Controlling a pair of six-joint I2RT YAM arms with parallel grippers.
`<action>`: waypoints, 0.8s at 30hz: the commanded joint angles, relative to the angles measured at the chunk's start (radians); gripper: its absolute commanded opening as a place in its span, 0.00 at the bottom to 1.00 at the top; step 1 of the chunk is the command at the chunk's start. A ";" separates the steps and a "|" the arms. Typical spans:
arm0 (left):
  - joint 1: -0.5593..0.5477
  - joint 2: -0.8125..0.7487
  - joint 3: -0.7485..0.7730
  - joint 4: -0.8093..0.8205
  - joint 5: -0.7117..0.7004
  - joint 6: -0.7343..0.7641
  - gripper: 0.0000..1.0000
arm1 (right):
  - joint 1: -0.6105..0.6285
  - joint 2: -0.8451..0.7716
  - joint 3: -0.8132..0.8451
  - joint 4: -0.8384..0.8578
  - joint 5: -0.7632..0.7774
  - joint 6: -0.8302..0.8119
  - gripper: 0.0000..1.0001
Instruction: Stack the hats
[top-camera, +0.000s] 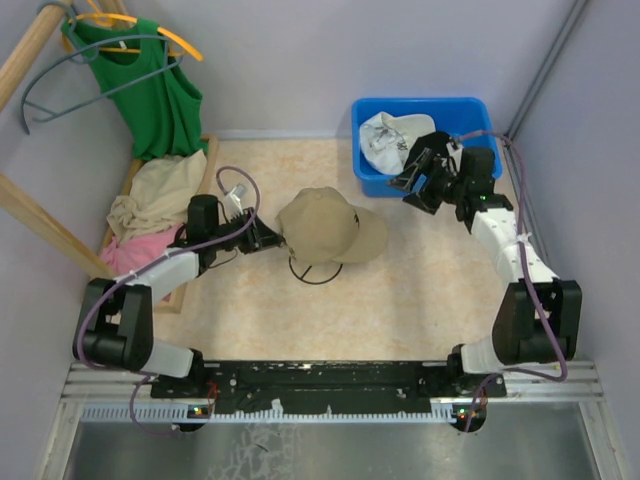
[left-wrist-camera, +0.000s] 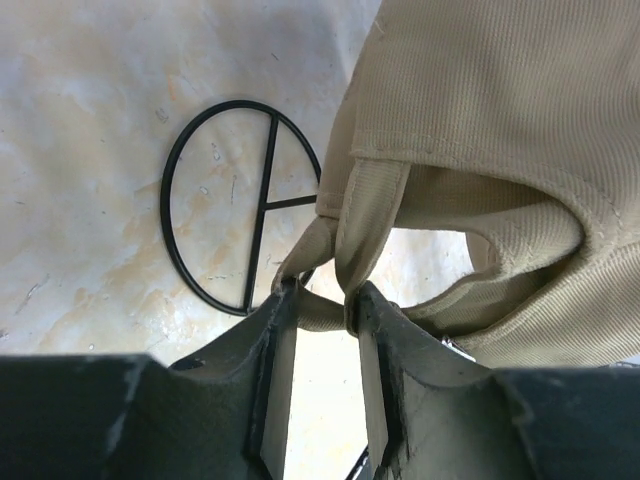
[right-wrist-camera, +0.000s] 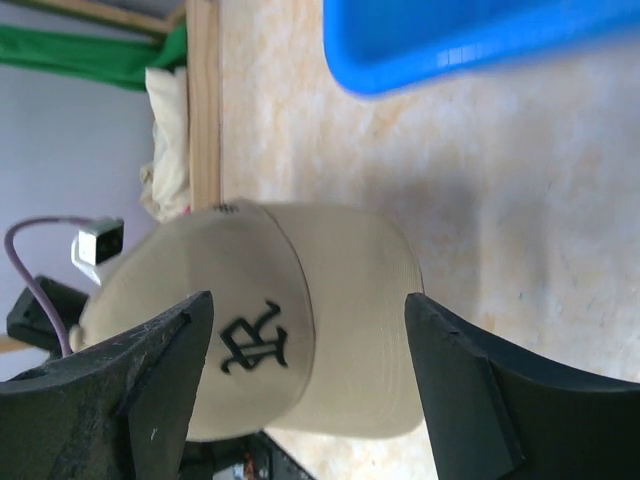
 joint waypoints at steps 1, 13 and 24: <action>0.008 -0.044 0.046 -0.054 -0.020 0.016 0.39 | -0.023 0.068 0.203 -0.083 0.089 -0.087 0.78; 0.009 -0.135 0.117 -0.131 -0.063 -0.004 0.62 | -0.055 0.406 0.666 -0.244 0.335 -0.231 0.93; 0.013 -0.180 0.138 -0.196 -0.148 -0.006 0.74 | -0.056 0.736 1.133 -0.544 0.728 -0.387 0.99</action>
